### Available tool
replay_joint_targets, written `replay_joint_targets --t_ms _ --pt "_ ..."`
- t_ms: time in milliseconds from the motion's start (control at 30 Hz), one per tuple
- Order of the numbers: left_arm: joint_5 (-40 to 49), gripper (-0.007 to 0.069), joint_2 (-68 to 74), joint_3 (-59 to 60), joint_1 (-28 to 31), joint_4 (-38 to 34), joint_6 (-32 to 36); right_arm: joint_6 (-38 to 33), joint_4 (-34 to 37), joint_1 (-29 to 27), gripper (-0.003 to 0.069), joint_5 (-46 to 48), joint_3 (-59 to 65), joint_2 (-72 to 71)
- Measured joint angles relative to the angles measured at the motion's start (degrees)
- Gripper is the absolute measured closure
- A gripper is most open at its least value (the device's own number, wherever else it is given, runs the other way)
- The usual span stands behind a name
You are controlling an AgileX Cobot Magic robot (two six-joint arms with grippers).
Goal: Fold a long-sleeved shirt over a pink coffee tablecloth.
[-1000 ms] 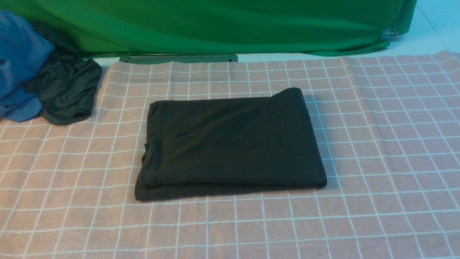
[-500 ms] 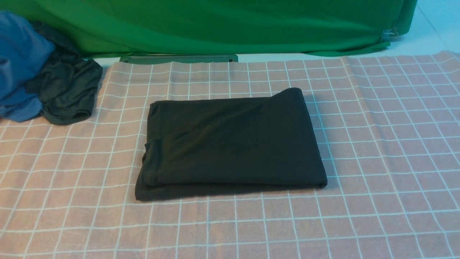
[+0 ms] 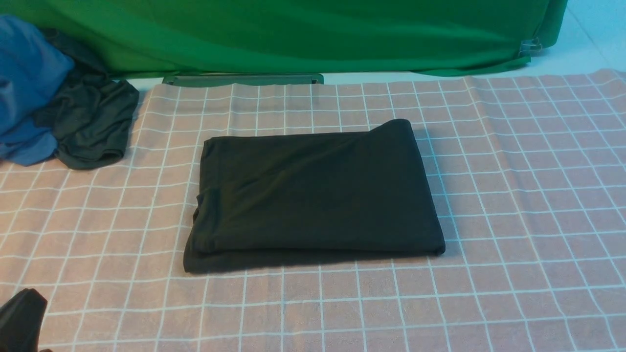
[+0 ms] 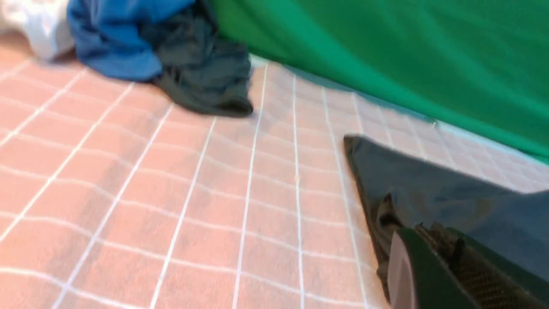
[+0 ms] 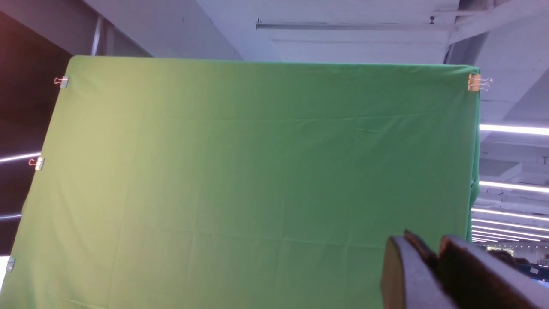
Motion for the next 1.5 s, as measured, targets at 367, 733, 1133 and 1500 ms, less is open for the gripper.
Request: replay_joint_targets --t_ms 367,733,1133,1500 --pt "0.00 0.0611 -0.06 0.00 0.00 3.71 -0.20 0.00 0.00 0.00 0.0515 1.75 0.00 0.00" --pt "0.00 0.0611 -0.06 0.00 0.00 3.88 -0.33 0.00 0.00 0.00 0.0476 1.88 0.00 0.00" --pt "0.00 0.0611 -0.06 0.00 0.00 3.88 -0.33 1.84 0.00 -8.31 0.0463 12.92 4.56 -0.12" --pt "0.06 0.0611 -0.06 0.00 0.00 3.93 -0.55 1.67 0.00 -19.70 0.0455 16.43 31.60 -5.11"
